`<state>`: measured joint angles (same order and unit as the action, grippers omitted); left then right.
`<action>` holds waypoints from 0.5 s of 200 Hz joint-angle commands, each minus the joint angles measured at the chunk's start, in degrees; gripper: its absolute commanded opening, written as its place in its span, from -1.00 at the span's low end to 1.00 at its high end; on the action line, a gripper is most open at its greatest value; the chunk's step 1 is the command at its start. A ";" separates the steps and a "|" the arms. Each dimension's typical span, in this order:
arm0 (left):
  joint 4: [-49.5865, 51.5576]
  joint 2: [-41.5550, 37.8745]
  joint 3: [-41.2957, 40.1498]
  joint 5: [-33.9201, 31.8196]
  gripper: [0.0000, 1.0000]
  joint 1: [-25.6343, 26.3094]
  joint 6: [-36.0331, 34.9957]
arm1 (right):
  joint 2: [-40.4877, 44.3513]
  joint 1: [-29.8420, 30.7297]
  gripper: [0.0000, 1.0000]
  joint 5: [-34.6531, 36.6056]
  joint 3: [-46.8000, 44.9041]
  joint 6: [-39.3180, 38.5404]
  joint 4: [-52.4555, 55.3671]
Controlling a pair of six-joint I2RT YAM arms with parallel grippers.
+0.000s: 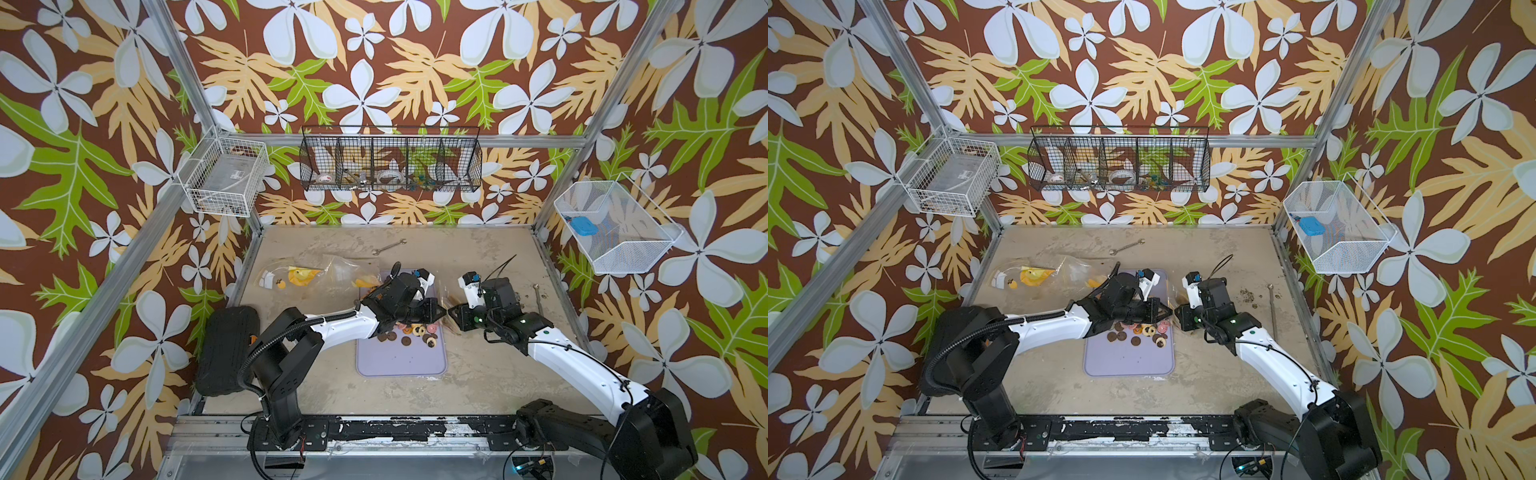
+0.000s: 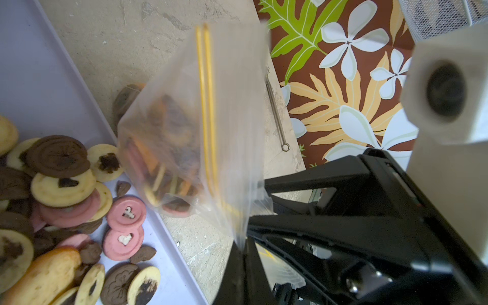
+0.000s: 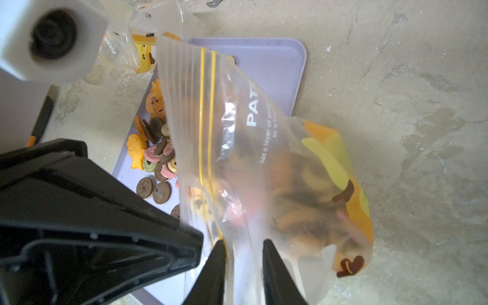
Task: Pour cookies out of the ziploc bag
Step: Open the ziploc bag at the center of the board.
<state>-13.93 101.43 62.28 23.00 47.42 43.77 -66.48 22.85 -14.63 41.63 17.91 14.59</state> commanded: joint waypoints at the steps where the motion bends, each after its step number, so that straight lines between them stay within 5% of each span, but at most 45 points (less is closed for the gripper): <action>1: 0.05 0.09 0.50 0.69 -1.00 -0.03 -0.15 | 0.40 0.61 -0.46 -0.25 0.39 -0.74 -0.94; 100: -0.06 -0.35 0.73 1.27 -1.00 -0.09 0.09 | -1.43 4.76 -0.54 4.87 0.82 -1.98 -0.15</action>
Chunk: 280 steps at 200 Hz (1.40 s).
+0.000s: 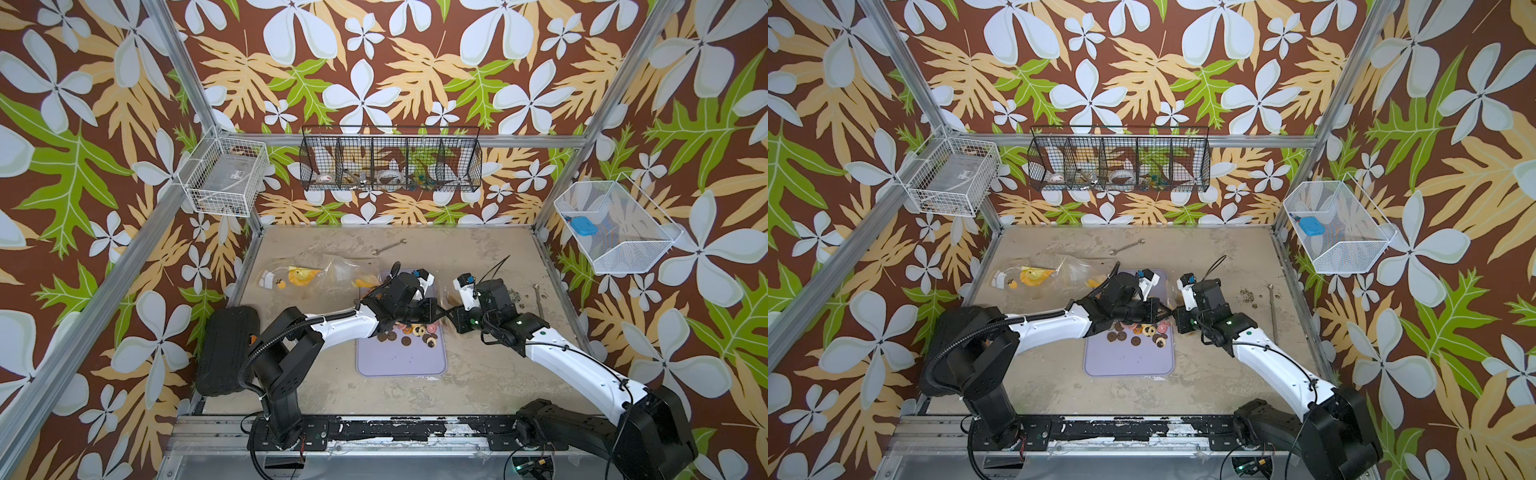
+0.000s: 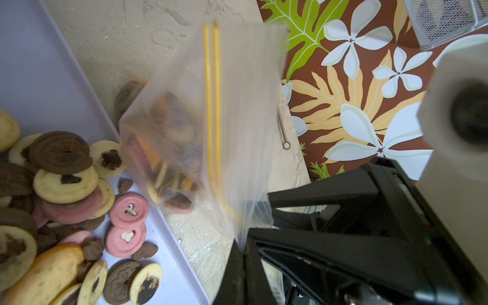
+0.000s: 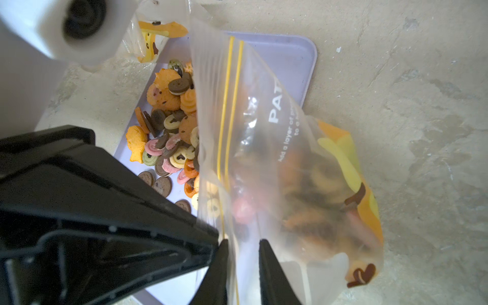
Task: Pour cookies out of the ziploc bag
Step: Open the ziploc bag at the center of the board.
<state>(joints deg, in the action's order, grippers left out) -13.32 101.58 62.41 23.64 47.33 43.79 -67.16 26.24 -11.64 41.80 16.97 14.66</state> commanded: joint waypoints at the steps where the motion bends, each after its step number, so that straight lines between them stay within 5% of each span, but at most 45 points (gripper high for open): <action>1: -0.66 -0.51 0.60 0.67 -1.00 0.02 0.11 | -0.81 1.45 -0.55 1.97 0.69 -1.01 -0.19; 49: -0.81 -0.99 0.11 0.97 -1.00 0.04 0.15 | -1.49 2.41 -0.73 6.77 0.90 0.25 -0.49; 71: -0.81 -1.36 -0.35 0.91 -1.00 0.00 0.08 | -1.44 2.46 -1.00 7.37 1.30 0.73 -0.85; 200: -0.13 -1.38 -0.73 1.04 -1.00 -0.22 0.46 | -1.30 2.22 -1.00 21.92 2.76 2.15 -0.75; 280: 4.22 0.90 5.80 1.97 -1.00 -0.27 -0.52 | 2.65 -5.32 -1.00 23.06 7.04 1.66 6.00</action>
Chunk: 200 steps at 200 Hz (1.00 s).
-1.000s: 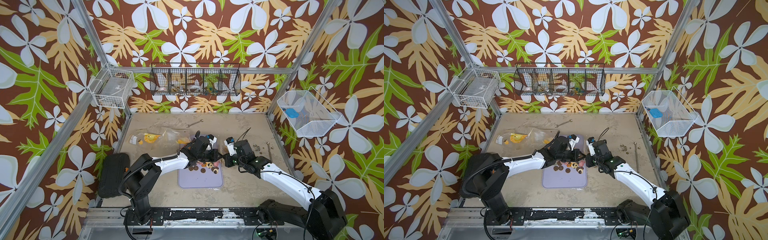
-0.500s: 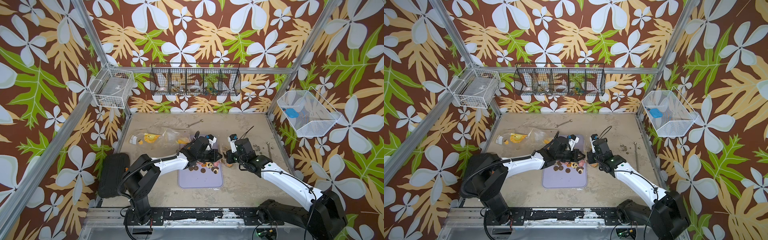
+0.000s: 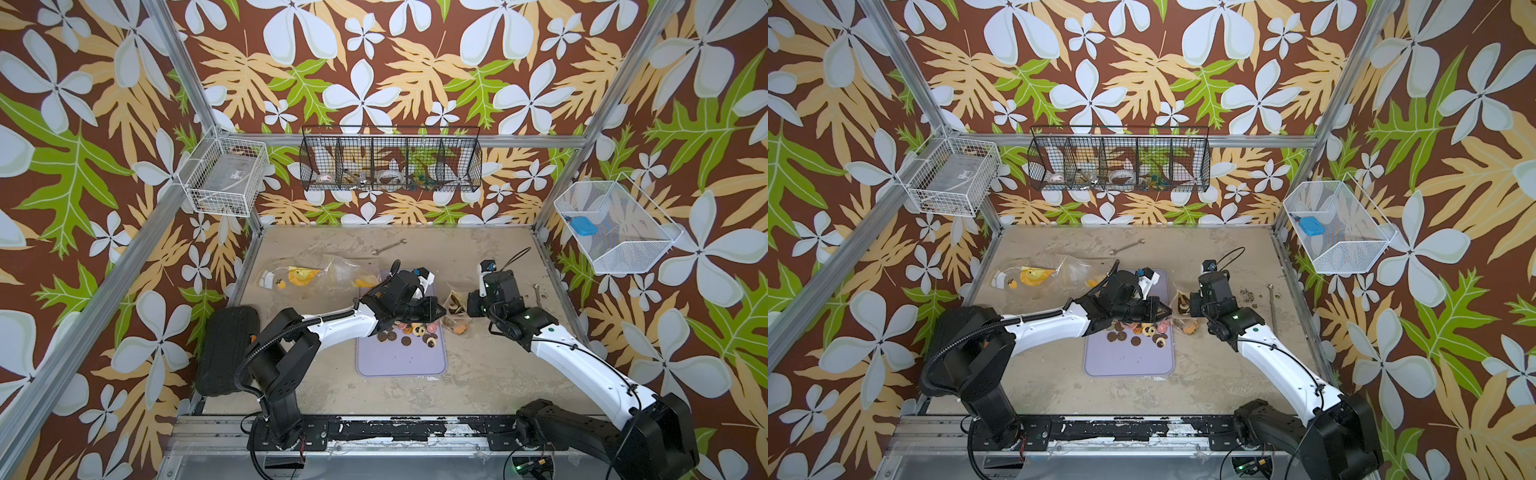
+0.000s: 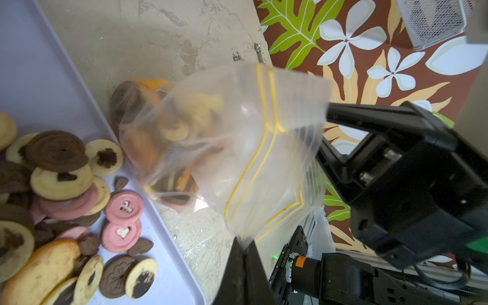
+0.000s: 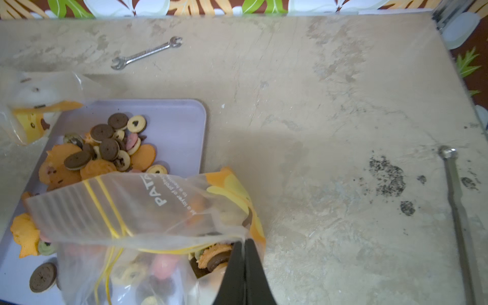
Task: Pour cookies out of the ziploc bag
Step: Open the ziploc bag at the center of the board.
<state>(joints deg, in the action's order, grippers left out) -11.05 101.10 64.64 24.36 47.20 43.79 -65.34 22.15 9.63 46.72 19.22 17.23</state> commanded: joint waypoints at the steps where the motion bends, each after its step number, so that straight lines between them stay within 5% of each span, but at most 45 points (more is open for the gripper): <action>1: 2.06 1.51 3.87 1.28 -1.00 -0.16 -0.53 | 0.88 -1.37 -1.00 1.80 2.27 -0.59 3.55; 50: 5.67 5.42 13.02 4.28 -1.00 0.16 0.16 | 1.17 -4.94 -1.00 -1.43 6.18 -1.62 9.62; 68: 7.81 5.77 13.58 4.20 -1.00 0.13 -0.45 | -0.67 -6.14 -0.09 -4.76 8.48 -2.17 12.67; 99: 10.82 5.10 13.01 2.68 -1.00 0.02 -2.18 | -0.58 -6.24 0.99 -12.65 10.68 -1.47 15.22; 143: 13.93 5.23 14.88 2.49 -1.00 -0.35 -3.83 | -4.06 -6.04 0.99 -16.52 14.32 -3.33 20.09; 200: 14.66 4.56 14.96 2.64 -1.00 -0.62 -3.89 | -12.79 -2.08 0.99 -5.20 16.25 -6.15 24.26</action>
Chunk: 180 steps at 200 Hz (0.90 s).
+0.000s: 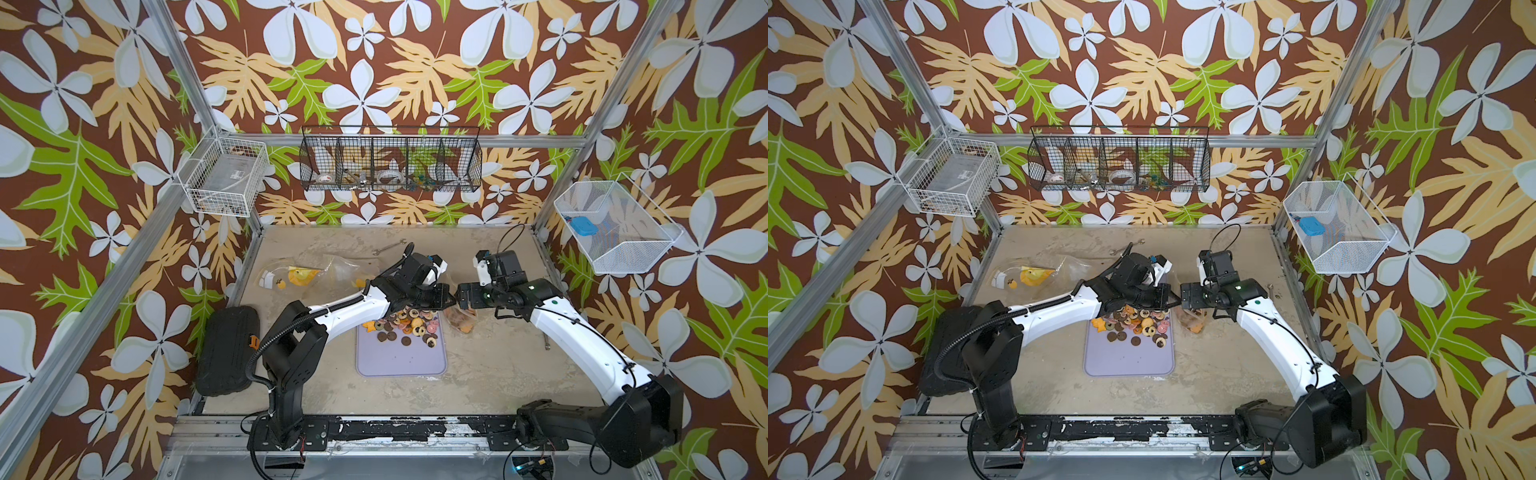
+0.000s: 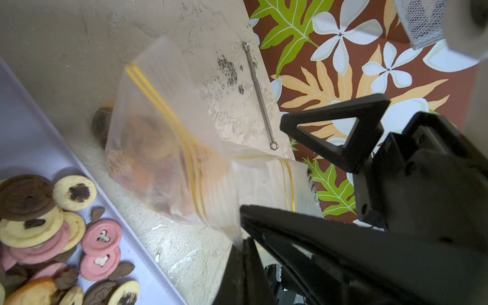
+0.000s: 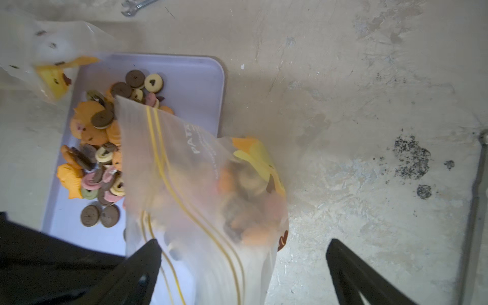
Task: Pour cookies out of the ziploc bag
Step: Open the ziploc bag at the center of the board.
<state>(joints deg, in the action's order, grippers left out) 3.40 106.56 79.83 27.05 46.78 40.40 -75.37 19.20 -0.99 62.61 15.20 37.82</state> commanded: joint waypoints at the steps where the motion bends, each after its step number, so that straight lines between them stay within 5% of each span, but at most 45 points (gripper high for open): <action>1: 0.21 -0.91 -0.26 -0.06 -1.00 -0.20 -0.50 | -2.93 0.85 0.99 5.54 0.34 -2.20 3.71; 30: 0.64 -2.11 -1.98 0.09 -1.00 -0.90 -1.07 | -4.47 0.35 0.86 11.20 0.82 -3.92 3.83; 86: 1.67 -5.17 -5.73 0.94 -1.00 -2.39 -2.97 | -4.86 -4.67 0.59 10.73 2.68 -4.91 4.49; 180: 3.79 -5.39 -6.91 0.12 -1.00 -2.84 -4.76 | -4.32 -8.48 0.67 10.38 3.40 -4.92 5.29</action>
<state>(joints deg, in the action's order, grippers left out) 5.56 100.90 72.40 27.86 44.23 36.97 -80.47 10.90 10.00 65.65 10.22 42.44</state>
